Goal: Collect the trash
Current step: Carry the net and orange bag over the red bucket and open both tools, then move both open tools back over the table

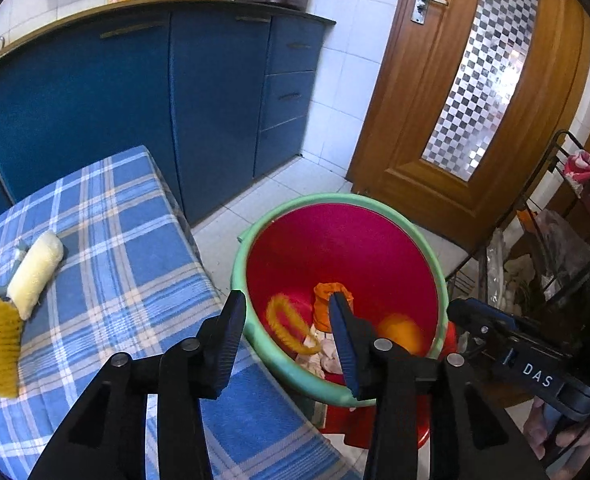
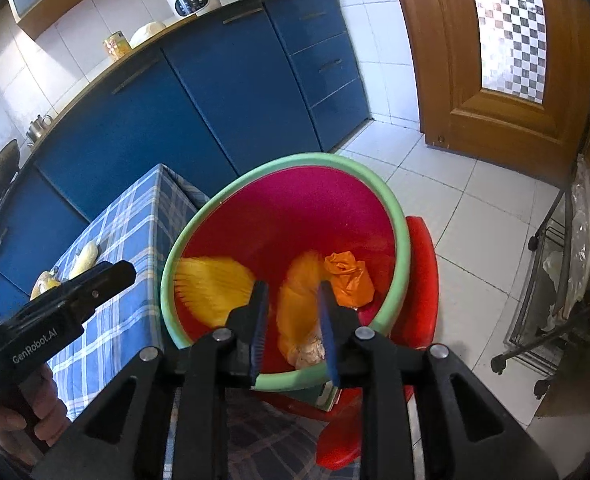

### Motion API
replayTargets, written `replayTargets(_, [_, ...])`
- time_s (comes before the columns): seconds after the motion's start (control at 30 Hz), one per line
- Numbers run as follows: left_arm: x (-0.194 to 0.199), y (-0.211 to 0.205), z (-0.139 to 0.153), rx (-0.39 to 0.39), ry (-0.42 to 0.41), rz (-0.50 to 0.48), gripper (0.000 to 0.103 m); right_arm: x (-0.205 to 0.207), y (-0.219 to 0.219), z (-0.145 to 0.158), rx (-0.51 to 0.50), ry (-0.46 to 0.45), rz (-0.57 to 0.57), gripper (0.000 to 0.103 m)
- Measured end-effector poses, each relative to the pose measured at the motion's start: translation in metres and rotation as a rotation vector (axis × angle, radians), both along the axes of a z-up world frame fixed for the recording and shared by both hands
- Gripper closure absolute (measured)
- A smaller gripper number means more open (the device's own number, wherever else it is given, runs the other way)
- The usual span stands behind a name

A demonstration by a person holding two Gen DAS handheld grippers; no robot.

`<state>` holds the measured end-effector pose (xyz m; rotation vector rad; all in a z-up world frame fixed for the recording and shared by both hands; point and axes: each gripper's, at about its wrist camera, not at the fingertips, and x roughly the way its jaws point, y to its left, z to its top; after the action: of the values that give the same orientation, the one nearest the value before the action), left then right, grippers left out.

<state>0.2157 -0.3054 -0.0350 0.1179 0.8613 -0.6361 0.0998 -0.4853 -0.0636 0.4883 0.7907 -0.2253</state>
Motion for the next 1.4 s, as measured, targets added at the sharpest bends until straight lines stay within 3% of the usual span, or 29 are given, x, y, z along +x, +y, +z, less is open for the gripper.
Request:
replayTargets(0.43, [-0.007,0.034,0.018,0.010,-0.043,0.072,0.059,-0.005,0.010,0.010,0.000,-0.027,0.022,0.071])
replayTargets(0.6, [-0.012,0.059,0.023,0.015,-0.050,0.124,0.059,-0.010,0.022,0.016,-0.005,-0.031,0.047,0.065])
replayTargets(1.13, [-0.020,0.177,0.045,0.047,-0.109,0.336,0.059,-0.008,0.098,0.053,-0.009,-0.061,0.175,0.059])
replayTargets(1.4, [-0.009,0.245,0.052,0.114,-0.149,0.448,0.059,0.003,0.144,0.070,-0.035,-0.076,0.249,0.055])
